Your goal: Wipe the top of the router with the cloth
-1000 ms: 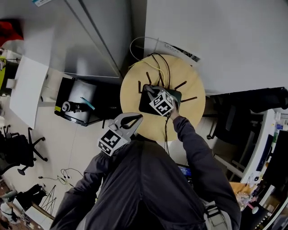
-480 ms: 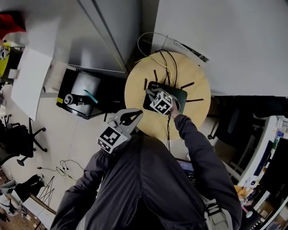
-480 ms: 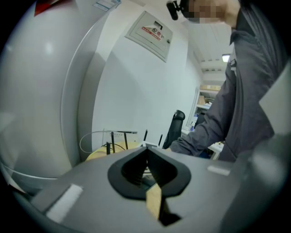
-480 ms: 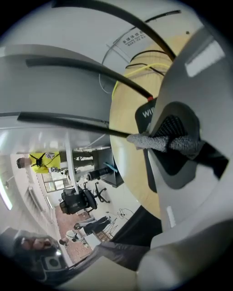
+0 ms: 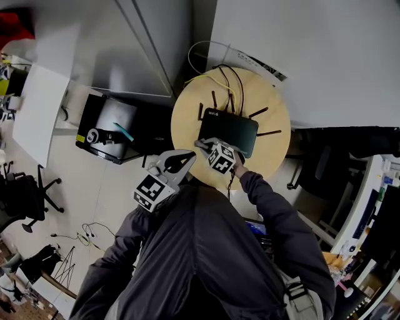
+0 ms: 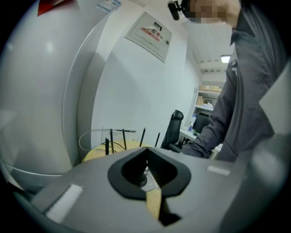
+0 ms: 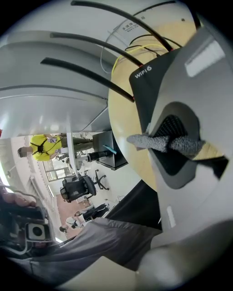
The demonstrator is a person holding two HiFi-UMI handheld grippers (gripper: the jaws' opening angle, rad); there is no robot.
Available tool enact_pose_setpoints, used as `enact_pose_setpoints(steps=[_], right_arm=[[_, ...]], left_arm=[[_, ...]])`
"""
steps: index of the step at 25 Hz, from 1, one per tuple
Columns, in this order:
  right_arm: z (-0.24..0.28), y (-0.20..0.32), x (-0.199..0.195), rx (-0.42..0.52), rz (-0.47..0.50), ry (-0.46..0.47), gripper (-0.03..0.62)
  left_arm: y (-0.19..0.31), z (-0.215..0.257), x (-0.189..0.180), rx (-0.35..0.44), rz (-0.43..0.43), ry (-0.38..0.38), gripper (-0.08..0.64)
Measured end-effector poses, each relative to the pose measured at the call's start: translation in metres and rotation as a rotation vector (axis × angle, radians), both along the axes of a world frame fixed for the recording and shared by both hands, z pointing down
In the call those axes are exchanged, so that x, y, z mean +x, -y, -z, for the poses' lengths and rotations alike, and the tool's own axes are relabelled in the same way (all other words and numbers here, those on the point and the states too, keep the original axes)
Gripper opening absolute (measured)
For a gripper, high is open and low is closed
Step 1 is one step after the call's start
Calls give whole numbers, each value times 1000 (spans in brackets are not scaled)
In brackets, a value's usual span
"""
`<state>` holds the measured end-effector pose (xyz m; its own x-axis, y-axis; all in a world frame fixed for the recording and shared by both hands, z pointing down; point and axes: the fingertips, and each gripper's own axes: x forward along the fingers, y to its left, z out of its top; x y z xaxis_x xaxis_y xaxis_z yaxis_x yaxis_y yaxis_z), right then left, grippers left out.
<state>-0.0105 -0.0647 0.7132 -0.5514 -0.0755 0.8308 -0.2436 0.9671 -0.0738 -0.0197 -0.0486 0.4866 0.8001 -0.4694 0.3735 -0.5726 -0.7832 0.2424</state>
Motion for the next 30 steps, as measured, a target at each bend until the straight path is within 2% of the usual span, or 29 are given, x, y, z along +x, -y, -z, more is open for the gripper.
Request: enact_pose_setpoints(steps=[2, 4, 9, 15, 19, 26, 30], right_arm=[[8, 17, 5, 13, -36, 29, 32], [12, 44, 17, 32, -113, 35, 32], [17, 114, 55, 105, -251, -7, 32], [-2, 147, 72, 124, -285, -82, 32], [-3, 129, 72, 97, -267, -75, 32], [-3, 37, 61, 15, -212, -29, 32], [-3, 6, 54, -8, -165, -21, 32]], left_arm=[[-1, 1, -1, 4, 1, -2, -9], [1, -1, -3, 7, -1, -2, -9], [13, -1, 2, 32, -33, 18, -9], [19, 2, 10, 41, -56, 17, -9], [15, 1, 16, 41, -82, 20, -9], [19, -5, 18, 36, -102, 17, -9], [17, -4, 21, 37, -105, 7, -9]])
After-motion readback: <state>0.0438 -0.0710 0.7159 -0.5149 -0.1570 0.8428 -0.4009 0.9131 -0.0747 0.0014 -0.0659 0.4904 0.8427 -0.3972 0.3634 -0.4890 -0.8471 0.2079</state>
